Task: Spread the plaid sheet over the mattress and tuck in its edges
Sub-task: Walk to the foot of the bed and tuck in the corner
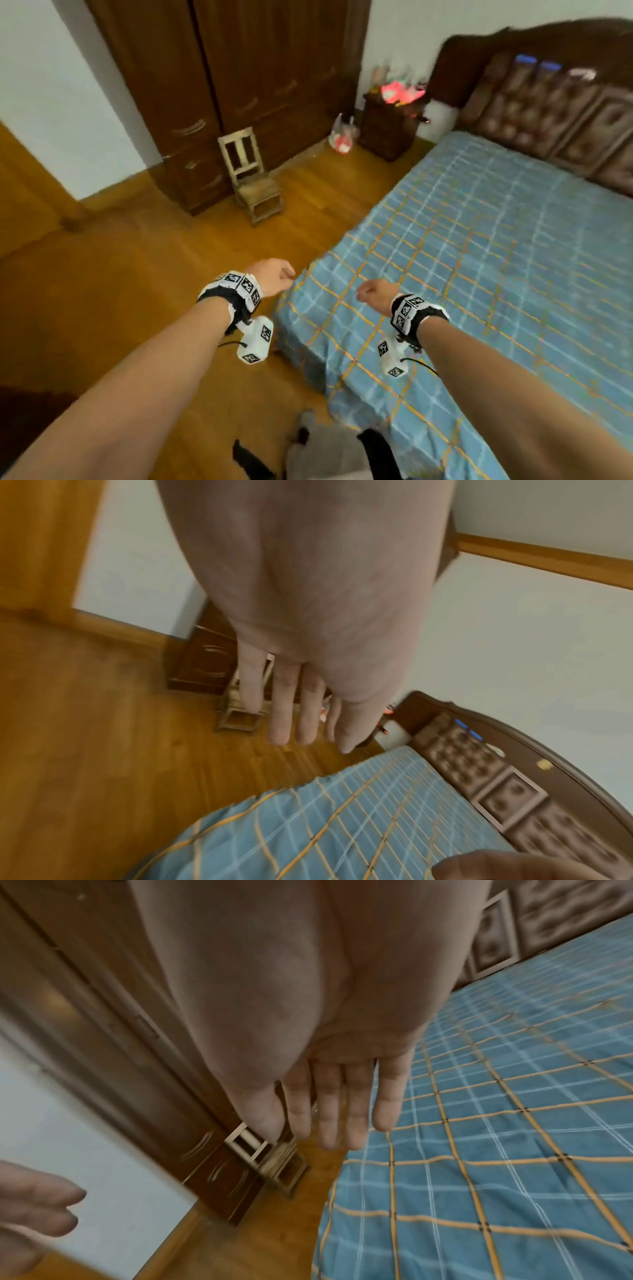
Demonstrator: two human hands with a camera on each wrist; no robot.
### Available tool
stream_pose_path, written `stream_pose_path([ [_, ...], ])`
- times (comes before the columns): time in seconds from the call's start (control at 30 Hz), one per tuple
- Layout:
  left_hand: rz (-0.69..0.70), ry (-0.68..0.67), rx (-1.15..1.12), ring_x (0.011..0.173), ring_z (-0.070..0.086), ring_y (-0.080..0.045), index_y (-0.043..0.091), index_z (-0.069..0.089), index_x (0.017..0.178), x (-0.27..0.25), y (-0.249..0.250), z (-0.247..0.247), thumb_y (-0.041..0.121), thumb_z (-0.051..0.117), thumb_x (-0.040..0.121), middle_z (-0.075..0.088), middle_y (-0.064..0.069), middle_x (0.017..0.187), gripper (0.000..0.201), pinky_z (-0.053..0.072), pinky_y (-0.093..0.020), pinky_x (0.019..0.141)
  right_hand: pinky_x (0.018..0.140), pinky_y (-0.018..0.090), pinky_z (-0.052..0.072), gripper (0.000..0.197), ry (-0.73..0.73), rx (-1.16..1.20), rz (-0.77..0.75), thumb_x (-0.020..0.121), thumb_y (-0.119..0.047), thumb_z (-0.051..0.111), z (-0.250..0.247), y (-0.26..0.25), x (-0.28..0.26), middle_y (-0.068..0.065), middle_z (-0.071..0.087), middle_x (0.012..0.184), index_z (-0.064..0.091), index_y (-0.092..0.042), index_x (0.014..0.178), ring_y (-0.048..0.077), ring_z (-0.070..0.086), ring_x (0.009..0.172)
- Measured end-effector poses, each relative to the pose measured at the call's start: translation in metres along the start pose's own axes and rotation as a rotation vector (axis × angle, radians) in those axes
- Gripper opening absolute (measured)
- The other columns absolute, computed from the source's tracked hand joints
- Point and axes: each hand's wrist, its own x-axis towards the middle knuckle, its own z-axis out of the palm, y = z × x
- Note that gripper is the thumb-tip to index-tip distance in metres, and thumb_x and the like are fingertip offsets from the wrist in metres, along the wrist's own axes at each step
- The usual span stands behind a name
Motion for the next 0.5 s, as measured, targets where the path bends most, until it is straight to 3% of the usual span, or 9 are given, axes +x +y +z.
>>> stream_pose_path([
  [0.1,0.099,-0.011,0.078,0.111,0.061,-0.015,0.026,0.062,0.120,0.089,0.000,-0.052,0.035,0.060,0.091,0.067,0.006,0.118,0.030,0.045,-0.025,0.089,0.090,0.026,0.047,0.023,0.085,0.067,0.110,0.088,-0.029,0.066,-0.019,-0.015,0.064,0.004,0.071,0.114,0.072,-0.019,0.107,0.023,0.063,0.111],
  [0.23,0.203,-0.093,0.130,0.112,0.060,-0.015,0.024,0.063,0.120,0.187,-0.011,-0.113,0.035,0.062,0.090,0.066,0.004,0.121,0.032,0.045,-0.024,0.088,0.098,0.028,0.046,0.028,0.110,0.203,0.209,0.087,-0.034,0.067,-0.042,-0.052,0.139,0.003,0.069,0.118,0.071,-0.020,0.111,0.022,0.061,0.116],
  [0.37,0.308,-0.181,0.173,0.110,0.060,-0.016,0.021,0.062,0.123,0.271,-0.026,-0.160,0.034,0.062,0.090,0.065,0.003,0.121,0.035,0.044,-0.023,0.086,0.096,0.027,0.047,0.030,0.166,0.256,0.278,0.089,-0.034,0.064,-0.070,-0.094,0.179,0.001,0.069,0.116,0.070,-0.020,0.115,0.021,0.061,0.115],
  [0.43,0.356,-0.225,0.225,0.110,0.061,-0.017,0.021,0.062,0.123,0.320,-0.027,-0.179,0.033,0.062,0.090,0.065,0.002,0.121,0.035,0.047,-0.025,0.089,0.093,0.025,0.046,0.028,0.234,0.326,0.343,0.088,-0.033,0.065,-0.087,-0.102,0.200,0.000,0.070,0.112,0.070,-0.022,0.114,0.021,0.062,0.114],
  [0.5,0.447,-0.241,0.293,0.109,0.061,-0.017,0.020,0.062,0.123,0.370,-0.026,-0.188,0.031,0.062,0.090,0.066,0.001,0.120,0.034,0.047,-0.026,0.090,0.097,0.025,0.043,0.031,0.373,0.359,0.433,0.090,-0.031,0.063,-0.099,-0.106,0.218,0.001,0.068,0.121,0.068,-0.020,0.118,0.021,0.059,0.118],
])
